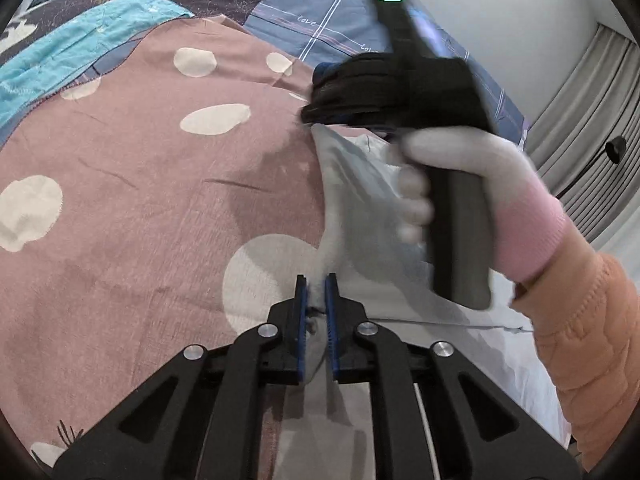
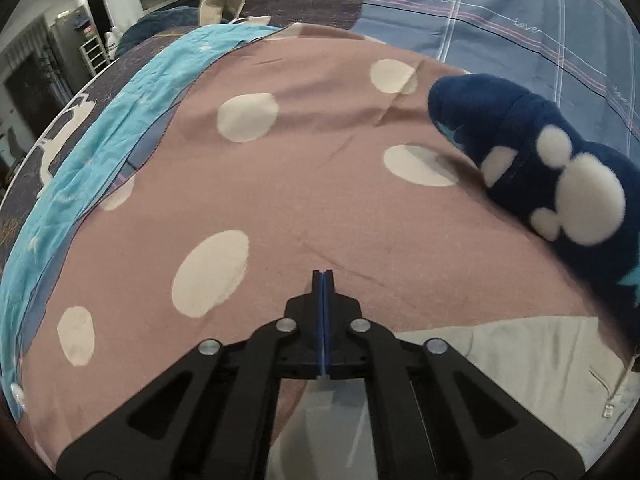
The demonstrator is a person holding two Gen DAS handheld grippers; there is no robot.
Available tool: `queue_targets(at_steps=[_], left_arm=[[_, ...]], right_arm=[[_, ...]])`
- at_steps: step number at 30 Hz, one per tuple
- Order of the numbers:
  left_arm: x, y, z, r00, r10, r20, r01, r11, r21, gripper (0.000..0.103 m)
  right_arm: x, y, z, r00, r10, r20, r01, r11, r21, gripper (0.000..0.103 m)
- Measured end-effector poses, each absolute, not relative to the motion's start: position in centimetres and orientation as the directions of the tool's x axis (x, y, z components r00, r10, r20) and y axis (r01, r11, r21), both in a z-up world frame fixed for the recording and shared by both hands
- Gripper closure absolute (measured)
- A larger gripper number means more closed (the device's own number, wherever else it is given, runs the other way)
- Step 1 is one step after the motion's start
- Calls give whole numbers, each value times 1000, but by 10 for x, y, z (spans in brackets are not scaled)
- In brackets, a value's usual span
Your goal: Fold small clothes
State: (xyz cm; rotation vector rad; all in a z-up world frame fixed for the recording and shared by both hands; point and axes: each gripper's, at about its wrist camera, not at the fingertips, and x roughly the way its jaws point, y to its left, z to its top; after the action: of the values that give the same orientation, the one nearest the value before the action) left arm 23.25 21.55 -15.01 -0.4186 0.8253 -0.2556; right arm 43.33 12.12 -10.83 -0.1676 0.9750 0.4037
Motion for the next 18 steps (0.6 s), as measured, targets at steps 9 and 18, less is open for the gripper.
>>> queue_targets(at_steps=[9, 18], left_arm=[[233, 213, -150, 659, -362, -660, 61, 900, -432, 84], [237, 181, -146, 647, -194, -738, 63, 977, -202, 80]], right_arm=[[308, -27, -36, 673, 267, -690, -371, 929, -3, 58], [218, -191, -113, 594, 168, -787, -118, 986, 121, 66]])
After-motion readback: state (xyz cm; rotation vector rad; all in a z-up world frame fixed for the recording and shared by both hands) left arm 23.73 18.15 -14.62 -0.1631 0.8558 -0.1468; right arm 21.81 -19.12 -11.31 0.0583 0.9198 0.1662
